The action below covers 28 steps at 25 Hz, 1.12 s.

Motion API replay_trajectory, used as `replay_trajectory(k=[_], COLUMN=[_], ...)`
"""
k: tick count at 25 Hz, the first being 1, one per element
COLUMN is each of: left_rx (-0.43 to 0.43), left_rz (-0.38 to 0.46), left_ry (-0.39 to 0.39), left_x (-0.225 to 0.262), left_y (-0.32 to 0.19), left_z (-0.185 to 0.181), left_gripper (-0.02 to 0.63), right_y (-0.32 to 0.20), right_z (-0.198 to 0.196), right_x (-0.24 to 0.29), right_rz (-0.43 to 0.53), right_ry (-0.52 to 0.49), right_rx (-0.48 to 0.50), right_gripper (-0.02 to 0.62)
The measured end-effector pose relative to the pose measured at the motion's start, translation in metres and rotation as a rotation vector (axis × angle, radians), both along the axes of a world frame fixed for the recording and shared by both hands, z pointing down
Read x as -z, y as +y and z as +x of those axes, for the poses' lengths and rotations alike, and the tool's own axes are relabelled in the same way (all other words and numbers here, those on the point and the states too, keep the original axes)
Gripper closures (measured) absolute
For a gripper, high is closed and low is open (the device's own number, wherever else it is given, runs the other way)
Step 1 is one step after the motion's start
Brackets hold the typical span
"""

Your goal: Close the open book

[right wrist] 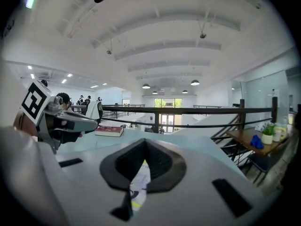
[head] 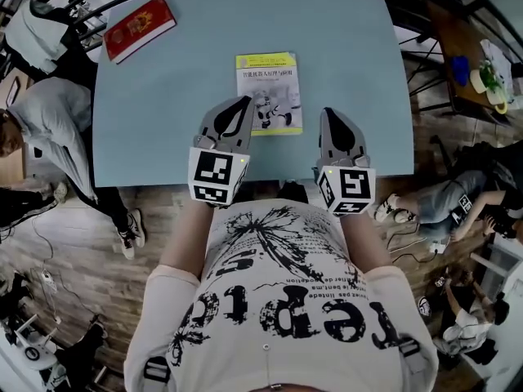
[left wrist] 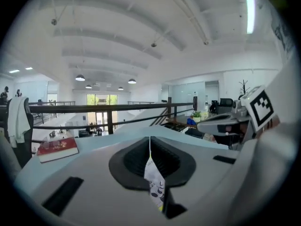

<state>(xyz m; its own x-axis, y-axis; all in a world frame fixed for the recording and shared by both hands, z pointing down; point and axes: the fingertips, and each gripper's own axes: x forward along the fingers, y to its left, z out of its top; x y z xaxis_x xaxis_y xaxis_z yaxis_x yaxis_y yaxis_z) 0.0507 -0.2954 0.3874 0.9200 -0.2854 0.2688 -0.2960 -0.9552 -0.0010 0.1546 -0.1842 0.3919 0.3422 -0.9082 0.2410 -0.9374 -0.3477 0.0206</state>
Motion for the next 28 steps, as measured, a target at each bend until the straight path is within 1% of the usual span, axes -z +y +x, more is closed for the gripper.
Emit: replay_trajectory(k=[4,8,11,18,24,28], left_rx=[0.007,0.022,0.041,0.094,0.106,0.110], left_rz=[0.071,0.094,0.104,0.080,0.065,0.070], left_ry=[0.095,0.163,0.197,0.223,0.218,0.210], left_x=[0.038,0.062,0.074,0.075,0.071,0.069], left_y=[-0.014,-0.030,-0.040,-0.058,-0.058,-0.057], left_z=[-0.023,-0.046,-0.059,-0.075,-0.073,-0.073], left_gripper=[0.584,0.584,0.584,0.588,0.588,0.588], right_y=[-0.010,-0.019,-0.024,-0.034,-0.035,-0.035], right_z=[-0.011,-0.026,-0.033,-0.043,-0.039,-0.040], right_x=[0.019,0.036,0.043,0.043,0.044,0.043], right_rz=[0.048,0.101,0.111,0.105,0.107,0.110], right_ry=[0.043,0.086,0.113,0.124,0.126,0.131], right_rx=[-0.007,-0.003,0.004,0.042,0.049,0.056], right_gripper=[0.586,0.586,0.586,0.586,0.586,0.586])
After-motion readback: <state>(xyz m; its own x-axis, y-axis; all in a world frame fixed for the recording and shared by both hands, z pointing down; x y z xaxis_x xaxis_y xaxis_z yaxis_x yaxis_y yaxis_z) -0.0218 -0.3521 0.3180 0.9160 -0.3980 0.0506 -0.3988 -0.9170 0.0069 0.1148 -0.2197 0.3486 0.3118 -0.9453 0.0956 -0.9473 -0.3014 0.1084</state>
